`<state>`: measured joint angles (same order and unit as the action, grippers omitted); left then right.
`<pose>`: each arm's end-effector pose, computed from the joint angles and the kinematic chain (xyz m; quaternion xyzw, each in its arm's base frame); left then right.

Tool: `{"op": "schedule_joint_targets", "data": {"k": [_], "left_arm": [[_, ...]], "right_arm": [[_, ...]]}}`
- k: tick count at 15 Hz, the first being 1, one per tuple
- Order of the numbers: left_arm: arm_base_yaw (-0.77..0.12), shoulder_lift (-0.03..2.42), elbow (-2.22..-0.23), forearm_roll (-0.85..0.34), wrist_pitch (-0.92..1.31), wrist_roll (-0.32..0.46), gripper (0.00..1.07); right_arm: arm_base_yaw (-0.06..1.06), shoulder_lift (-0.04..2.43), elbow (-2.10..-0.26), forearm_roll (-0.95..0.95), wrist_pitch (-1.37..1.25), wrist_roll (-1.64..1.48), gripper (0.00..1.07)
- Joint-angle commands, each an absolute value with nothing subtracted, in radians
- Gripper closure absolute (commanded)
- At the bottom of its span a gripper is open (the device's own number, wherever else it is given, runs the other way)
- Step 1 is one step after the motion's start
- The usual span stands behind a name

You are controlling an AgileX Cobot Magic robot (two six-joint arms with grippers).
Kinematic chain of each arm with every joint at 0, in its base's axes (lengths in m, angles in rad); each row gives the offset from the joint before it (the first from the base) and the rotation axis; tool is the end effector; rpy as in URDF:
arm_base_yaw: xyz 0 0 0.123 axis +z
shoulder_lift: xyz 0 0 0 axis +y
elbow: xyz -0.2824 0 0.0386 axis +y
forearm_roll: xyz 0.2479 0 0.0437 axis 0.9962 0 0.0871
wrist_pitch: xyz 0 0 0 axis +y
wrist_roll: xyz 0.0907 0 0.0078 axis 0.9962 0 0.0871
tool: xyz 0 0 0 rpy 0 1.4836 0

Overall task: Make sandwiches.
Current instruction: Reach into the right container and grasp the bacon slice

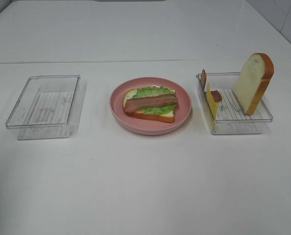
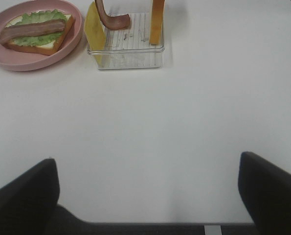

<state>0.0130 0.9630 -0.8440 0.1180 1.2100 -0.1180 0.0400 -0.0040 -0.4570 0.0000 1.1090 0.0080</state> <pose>0.1509 0.0120 0.3052 -0.0530 0.9834 0.0492 0.1663 -0.0029 -0.0001 0.2614 -0.0140 0.8751 0.0116 0.4837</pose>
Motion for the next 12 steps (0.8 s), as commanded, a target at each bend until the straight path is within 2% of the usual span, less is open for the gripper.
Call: {"op": "schedule_joint_targets", "data": {"k": [1,4,5,8,9,12], "left_arm": [[0.030,0.767,-0.729,0.063,1.190,-0.118,0.04],[0.030,0.498,-0.631,0.024,1.204,-0.138,0.04],[0.030,0.321,-0.597,0.022,1.237,-0.145,0.04],[0.030,0.171,-0.592,0.023,1.259,-0.135,0.04],[0.030,0.044,-0.592,0.022,1.269,-0.090,0.04],[0.030,-0.027,-0.592,0.016,1.275,-0.054,0.04]], "right_arm": [[0.037,-0.032,-0.456,0.000,1.104,0.006,0.11],[0.037,-0.032,-0.456,0.000,1.104,0.006,0.11],[0.037,-0.032,-0.456,0.000,1.104,0.006,0.11],[0.037,-0.032,-0.456,0.000,1.104,0.006,0.11],[0.037,-0.032,-0.456,0.000,1.104,0.006,0.11],[0.037,-0.032,-0.456,0.000,1.104,0.006,0.11]]}}
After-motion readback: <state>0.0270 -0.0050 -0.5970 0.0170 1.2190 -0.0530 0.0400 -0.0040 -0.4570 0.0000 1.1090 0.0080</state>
